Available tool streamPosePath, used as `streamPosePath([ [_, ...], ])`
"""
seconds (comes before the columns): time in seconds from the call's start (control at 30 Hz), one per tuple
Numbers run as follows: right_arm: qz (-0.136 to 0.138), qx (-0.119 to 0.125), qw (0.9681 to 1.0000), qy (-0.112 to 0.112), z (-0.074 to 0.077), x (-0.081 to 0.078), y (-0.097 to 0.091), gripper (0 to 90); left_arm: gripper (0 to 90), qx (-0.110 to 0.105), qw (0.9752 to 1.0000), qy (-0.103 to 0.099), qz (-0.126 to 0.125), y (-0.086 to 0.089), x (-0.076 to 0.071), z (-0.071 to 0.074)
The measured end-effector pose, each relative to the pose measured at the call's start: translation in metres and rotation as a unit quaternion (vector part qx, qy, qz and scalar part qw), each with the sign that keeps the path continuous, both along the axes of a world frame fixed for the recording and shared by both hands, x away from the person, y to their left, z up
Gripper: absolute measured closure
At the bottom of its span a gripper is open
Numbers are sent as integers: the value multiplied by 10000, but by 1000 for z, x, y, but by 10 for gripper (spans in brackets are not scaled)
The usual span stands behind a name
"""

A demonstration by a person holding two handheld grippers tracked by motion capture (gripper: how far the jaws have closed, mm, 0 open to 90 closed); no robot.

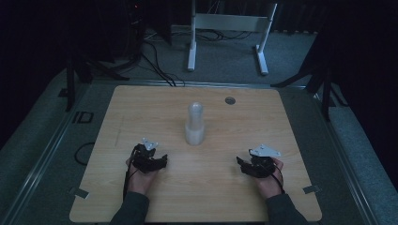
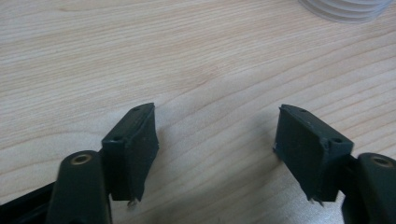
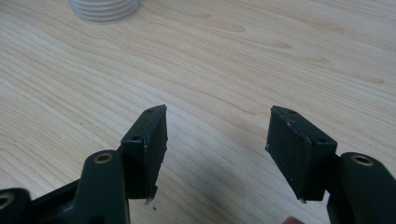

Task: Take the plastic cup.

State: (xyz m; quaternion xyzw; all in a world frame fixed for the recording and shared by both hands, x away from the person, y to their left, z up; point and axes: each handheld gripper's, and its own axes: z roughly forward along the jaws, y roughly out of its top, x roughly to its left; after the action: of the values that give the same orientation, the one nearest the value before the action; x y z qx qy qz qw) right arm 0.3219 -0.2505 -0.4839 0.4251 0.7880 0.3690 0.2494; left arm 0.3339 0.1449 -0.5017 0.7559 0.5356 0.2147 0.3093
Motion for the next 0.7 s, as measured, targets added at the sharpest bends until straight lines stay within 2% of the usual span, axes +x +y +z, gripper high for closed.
streamPosePath([
  [0.1,26,-5,10000,-20,1,-1,2,378,324,10,10000,25,-15,0,-1,1],
  [0.2,89,-15,9999,-84,6,0,5,379,323,-89,9997,-159,-192,-3,-6,12],
  [0.3,113,-3,9999,-98,9,0,7,379,322,-124,9991,-248,-335,-4,-7,19],
  [0.33,139,-20,9998,-114,12,0,9,380,321,-226,9983,-342,-426,-5,-7,25],
  [0.37,139,-20,9998,-114,12,0,9,380,319,-226,9983,-342,-426,-5,-7,25],
  [0.4,155,-35,9998,-135,14,0,10,380,319,-321,9978,-379,-445,-5,-6,28],
  [0.47,208,-10,9996,-178,21,2,14,383,316,-501,9966,-419,-508,-3,-4,33],
  [0.6,259,0,9994,-215,29,4,18,387,308,-554,9956,-479,-578,-5,-1,39],
  [0.7,350,95,9990,-252,41,8,24,389,293,-568,9946,-532,-687,-9,2,45],
])
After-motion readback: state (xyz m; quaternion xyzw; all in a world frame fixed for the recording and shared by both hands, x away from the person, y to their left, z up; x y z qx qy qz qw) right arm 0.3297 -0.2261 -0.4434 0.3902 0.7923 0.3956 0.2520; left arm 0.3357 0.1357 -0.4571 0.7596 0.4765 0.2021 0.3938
